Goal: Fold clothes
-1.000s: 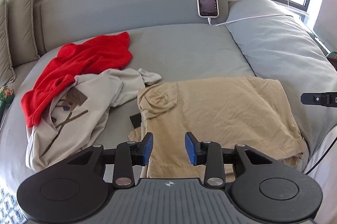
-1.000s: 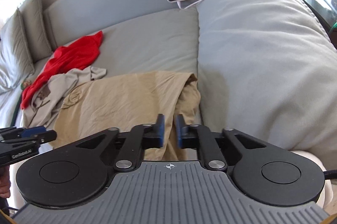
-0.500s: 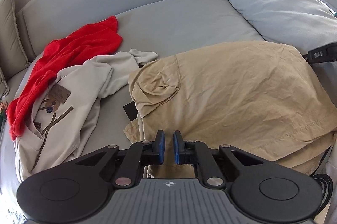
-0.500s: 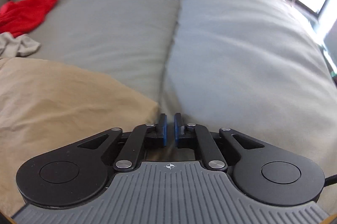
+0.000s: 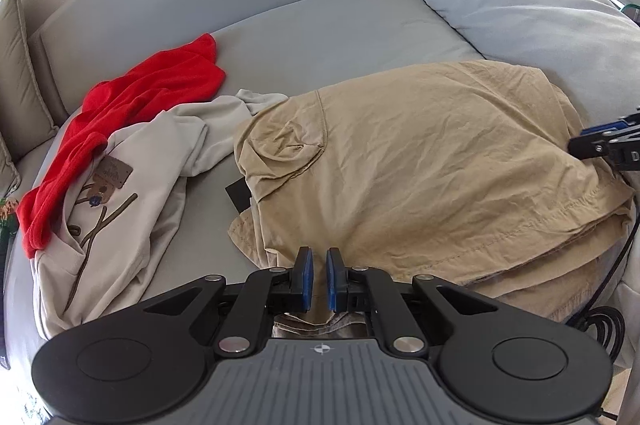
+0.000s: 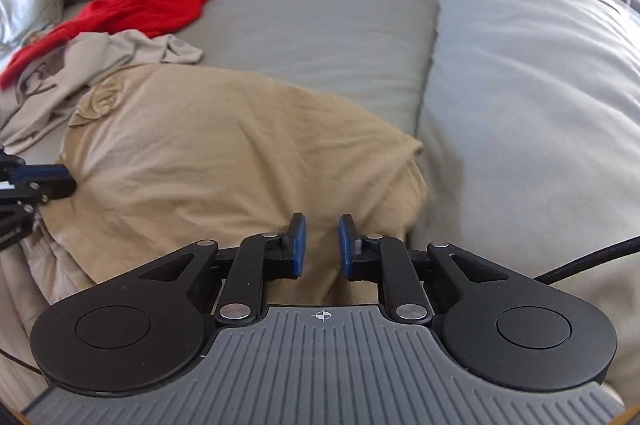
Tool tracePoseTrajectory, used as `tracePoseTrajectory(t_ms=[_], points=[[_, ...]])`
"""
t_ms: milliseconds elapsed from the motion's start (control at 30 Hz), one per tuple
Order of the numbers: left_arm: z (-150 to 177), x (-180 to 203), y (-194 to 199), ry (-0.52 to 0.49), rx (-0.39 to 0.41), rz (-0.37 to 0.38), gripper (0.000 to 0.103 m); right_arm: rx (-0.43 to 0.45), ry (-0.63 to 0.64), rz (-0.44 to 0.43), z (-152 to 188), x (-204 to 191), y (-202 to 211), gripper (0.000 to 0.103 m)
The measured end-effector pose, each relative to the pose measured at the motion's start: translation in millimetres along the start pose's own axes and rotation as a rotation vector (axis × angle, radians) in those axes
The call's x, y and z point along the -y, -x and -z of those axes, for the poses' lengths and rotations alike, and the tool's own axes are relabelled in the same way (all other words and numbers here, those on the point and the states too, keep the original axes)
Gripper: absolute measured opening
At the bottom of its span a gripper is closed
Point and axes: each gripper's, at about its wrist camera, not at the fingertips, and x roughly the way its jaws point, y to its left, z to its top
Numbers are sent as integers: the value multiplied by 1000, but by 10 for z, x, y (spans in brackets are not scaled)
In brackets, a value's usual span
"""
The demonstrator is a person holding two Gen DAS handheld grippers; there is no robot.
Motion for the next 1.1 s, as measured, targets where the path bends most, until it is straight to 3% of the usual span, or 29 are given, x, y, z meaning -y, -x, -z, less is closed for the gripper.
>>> tracePoseTrajectory(t_ms=[167, 267, 367, 433, 500, 600, 667, 800, 900, 1100], points=[[83, 131, 191, -73, -21, 1, 4, -95, -167, 41, 233, 427, 276, 19], [151, 161, 366, -74, -53, 109, 6, -5, -151, 14, 184, 337, 585, 20], [161, 148, 543, -38, -17, 170, 21, 71, -99, -46, 19, 110, 730, 36], [86, 93, 601, 15, 39, 150, 23, 95, -72, -88, -78, -45, 704, 43], [-29, 16, 612, 91, 109, 94, 32, 108, -44, -112, -176, -231, 590, 43], [-219, -80, 393, 198, 155, 47, 26, 123, -16, -130, -230, -436, 415, 43], [-296, -35, 186, 204, 134, 51, 17, 137, -11, -123, -246, -528, 308, 43], [-237, 166, -103, 133, 23, 115, 16, 62, -11, -90, -193, -558, 70, 43], [-158, 209, -18, 111, 2, 118, 14, 7, 24, -86, -62, -540, -23, 46], [79, 260, 251, 55, -62, 155, 14, -55, 39, -86, 172, -533, 215, 47]])
